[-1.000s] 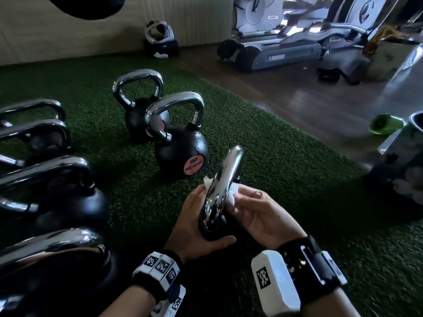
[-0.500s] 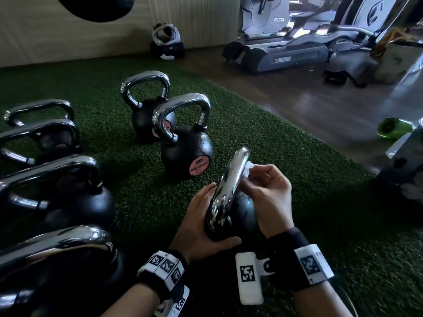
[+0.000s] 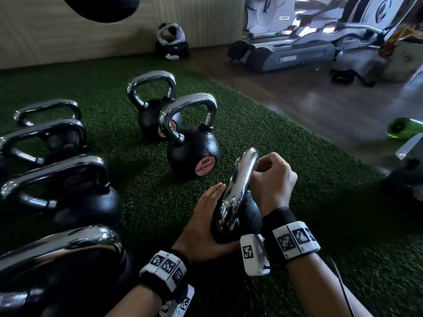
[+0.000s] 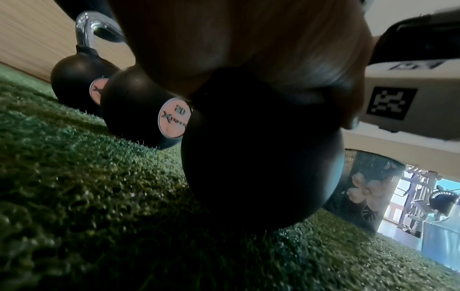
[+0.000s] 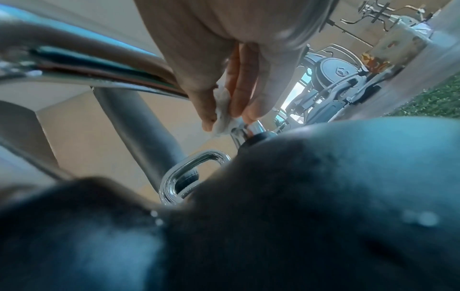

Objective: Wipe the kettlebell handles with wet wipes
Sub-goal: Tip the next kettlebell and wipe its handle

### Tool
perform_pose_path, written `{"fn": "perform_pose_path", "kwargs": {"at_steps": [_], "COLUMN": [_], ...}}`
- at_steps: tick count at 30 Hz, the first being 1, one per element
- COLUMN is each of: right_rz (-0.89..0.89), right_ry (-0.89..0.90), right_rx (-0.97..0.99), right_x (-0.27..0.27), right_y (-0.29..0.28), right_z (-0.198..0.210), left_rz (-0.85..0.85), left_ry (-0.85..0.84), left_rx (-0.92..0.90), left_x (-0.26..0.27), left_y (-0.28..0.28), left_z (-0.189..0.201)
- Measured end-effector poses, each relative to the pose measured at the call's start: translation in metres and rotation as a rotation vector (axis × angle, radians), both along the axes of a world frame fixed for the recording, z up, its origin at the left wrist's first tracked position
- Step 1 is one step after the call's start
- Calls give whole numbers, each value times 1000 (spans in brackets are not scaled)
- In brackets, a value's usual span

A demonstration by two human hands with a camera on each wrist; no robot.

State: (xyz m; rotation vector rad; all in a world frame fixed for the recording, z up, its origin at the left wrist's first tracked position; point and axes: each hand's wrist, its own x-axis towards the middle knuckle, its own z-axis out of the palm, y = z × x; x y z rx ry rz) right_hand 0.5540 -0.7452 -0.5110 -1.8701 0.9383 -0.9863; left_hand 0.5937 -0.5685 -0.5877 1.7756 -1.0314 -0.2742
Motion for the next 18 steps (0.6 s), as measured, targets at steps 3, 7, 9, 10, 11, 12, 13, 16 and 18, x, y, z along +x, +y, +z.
{"fn": "perform_pose_path", "kwargs": {"at_steps": [3, 7, 9, 10, 11, 12, 13, 16, 18], "right_rz": [2, 46, 96, 126, 151, 163, 168, 220, 318], "right_ry": [68, 147, 171, 171, 156, 131, 110, 133, 146], "right_rx": [-42, -23, 21, 51, 77, 98, 107, 91, 124], "right_x": [2, -1, -7, -12, -18, -25, -30, -33, -24], "right_y": [-1, 1, 0, -2, -6, -10, -15, -30, -39], "right_z": [-6, -15, -15, -14, -14, -13, -12, -15, -16], "left_rz": [-53, -135, -158, -138, -85, -8, 72, 228, 269], "left_ry": [-98, 84, 248, 282, 259, 177, 58, -291, -401], "left_rx": [156, 269, 164, 102, 60, 51, 65, 122, 173], "left_x": [5, 8, 2, -4, -11, -19, -26, -40, -41], "left_y": [6, 16, 26, 29, 30, 27, 22, 4, -2], "left_z": [11, 32, 50, 61, 74, 85, 95, 107, 110]}}
